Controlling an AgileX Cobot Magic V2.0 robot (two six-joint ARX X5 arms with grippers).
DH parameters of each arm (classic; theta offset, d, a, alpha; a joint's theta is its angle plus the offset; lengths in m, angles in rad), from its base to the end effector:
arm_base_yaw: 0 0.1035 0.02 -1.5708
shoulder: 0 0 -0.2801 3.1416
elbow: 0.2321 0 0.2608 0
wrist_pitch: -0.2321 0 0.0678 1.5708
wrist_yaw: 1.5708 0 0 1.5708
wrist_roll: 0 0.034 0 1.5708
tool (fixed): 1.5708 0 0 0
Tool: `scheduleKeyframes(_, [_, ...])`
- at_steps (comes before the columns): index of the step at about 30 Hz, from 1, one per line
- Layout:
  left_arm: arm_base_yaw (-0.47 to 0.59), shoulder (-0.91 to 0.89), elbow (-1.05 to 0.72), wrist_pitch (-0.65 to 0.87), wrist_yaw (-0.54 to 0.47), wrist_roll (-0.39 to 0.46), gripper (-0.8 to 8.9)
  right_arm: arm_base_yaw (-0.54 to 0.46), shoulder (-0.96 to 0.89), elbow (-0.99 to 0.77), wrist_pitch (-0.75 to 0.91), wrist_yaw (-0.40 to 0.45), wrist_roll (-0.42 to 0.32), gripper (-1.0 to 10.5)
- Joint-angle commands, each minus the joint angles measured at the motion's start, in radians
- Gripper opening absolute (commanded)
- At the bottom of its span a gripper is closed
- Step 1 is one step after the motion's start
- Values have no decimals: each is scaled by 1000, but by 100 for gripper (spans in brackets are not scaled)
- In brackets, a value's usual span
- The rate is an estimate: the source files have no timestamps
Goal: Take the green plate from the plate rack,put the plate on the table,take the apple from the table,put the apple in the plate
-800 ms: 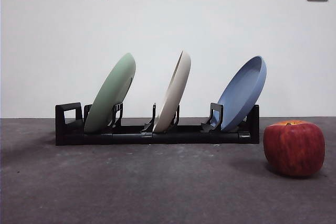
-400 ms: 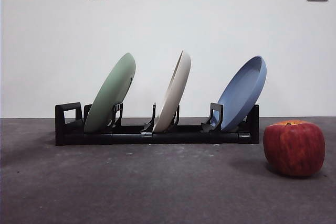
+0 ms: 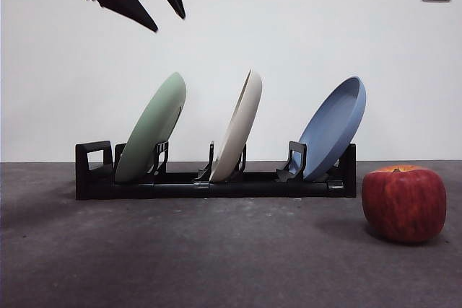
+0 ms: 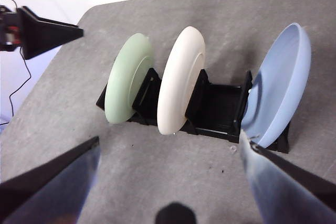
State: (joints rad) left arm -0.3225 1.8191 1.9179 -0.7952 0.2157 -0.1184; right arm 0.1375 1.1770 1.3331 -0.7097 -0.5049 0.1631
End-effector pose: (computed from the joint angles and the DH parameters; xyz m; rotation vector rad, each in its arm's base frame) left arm 0.3894 -0.1378 0.3949 -0.0732 0.7330 -0.4736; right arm 0.2324 0.0488 0.4096 0.2563 0.6042 0.5799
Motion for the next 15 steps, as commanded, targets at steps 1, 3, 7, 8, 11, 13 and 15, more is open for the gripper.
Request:
scheduleKeyframes(1, [-4,45,22,-16,-8,19,292,2,4,5,5,1,-10,445])
scheduleKeyframes(3, [-6,69,23,-18,-8,19,292,2,4,5,5,1,-10,445])
scheduleKeyframes(7, [-6,110,23,-37,-13,19,292,2,4,5,5,10,-10,445])
scheduleKeyframes(8, [-6,117,23,-45,-16,19,292,2,4,5,4,13,-10,445])
scheduleKeyframes(11, [-7,146,23,-68,-34,20,292,2,4,5,3,15,-10,444])
scheduleKeyframes(13, [-7,160,23,-76,-33,25,292,2,4,5,2,16,-11,445])
scheduleKeyframes(15, [-7,169,23,-79,-34,26,291,2,4,5,0,16,-11,444])
